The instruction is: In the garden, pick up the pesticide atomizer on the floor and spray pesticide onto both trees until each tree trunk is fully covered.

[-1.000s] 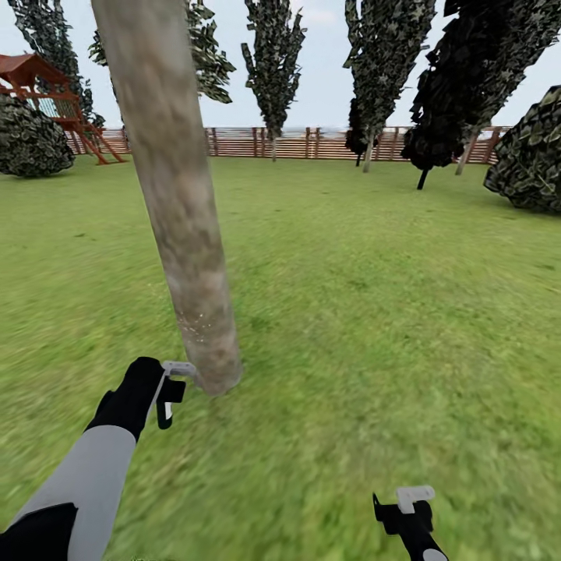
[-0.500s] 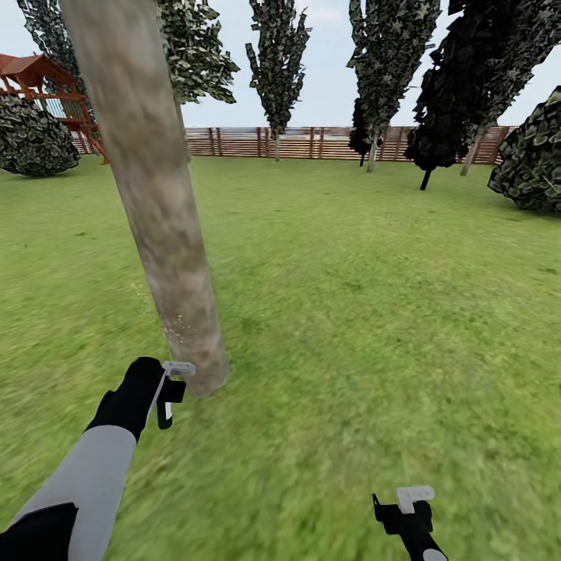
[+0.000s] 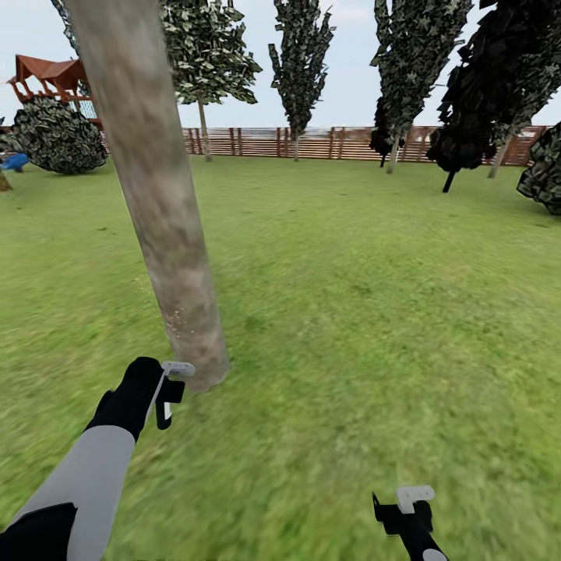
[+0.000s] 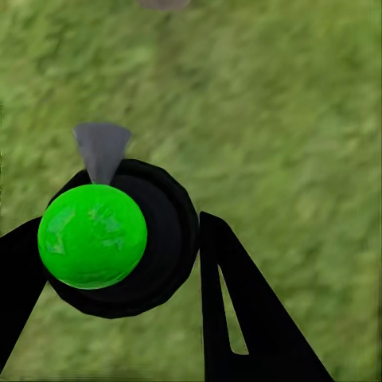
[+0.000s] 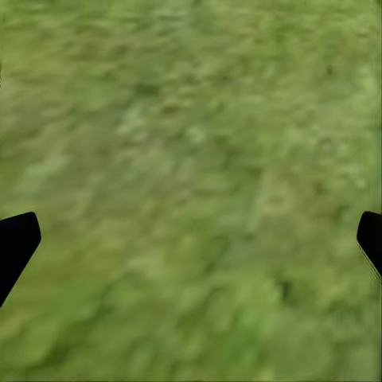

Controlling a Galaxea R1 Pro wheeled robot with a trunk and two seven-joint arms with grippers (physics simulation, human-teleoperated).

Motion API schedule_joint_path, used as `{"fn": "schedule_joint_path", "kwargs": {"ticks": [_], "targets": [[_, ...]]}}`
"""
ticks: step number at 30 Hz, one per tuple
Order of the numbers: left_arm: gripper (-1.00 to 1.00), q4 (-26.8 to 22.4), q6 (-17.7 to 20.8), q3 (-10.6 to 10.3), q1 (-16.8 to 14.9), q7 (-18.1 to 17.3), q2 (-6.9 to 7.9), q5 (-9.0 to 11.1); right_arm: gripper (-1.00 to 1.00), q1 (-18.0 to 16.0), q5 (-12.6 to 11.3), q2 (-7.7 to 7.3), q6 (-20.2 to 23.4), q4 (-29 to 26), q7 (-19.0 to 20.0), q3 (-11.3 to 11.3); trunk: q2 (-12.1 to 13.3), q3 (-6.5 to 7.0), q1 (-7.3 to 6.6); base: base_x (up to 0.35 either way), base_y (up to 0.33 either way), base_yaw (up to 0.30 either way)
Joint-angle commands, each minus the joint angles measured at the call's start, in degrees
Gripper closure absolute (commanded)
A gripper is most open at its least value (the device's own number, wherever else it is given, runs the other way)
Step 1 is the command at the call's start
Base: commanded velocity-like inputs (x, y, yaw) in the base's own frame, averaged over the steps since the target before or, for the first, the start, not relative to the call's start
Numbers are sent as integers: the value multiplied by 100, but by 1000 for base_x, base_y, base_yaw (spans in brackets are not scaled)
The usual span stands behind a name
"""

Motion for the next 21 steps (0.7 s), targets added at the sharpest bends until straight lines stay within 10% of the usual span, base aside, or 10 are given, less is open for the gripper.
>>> {"fn": "schedule_joint_path", "kwargs": {"ticks": [1, 21], "targets": [[100, -4, 17, 13, -5, -55, 1, -62, -100, -3, 61, 1, -17, 5, -18, -39, -2, -5, 0, 82, -274, 271], [100, 4, 18, 11, -5, -55, 15, -58, -100, -3, 61, -1, -17, 5, -9, -41, -2, -5, 0, 113, -274, 89]]}}
